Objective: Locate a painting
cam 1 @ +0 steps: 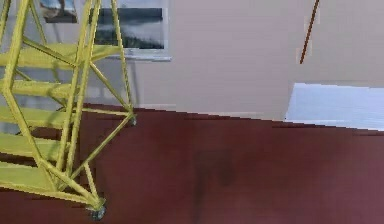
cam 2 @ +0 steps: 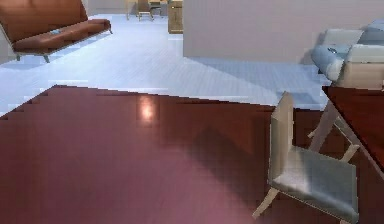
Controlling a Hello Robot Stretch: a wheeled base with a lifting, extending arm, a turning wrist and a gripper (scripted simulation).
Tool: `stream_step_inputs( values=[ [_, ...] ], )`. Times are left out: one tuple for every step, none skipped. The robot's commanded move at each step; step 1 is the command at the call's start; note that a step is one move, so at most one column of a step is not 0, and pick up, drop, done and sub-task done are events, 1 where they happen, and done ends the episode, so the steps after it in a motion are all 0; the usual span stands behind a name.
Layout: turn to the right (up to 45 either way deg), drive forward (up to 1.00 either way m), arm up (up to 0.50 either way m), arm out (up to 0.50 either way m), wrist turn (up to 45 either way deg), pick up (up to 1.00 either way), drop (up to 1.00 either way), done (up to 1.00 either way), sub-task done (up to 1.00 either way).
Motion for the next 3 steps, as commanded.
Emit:
stream_step_inputs(
  values=[
    [0.0, 0.25, 0.00, 0.00, 0.0, 0.00, 0.00, 0.00, 0.00],
    [-45.0, 0.00, 0.00, 0.00, 0.0, 0.00, 0.00, 0.00, 0.00],
    [-42.0, 0.00, 0.00, 0.00, 0.0, 0.00, 0.00, 0.00, 0.00]
  ],
)
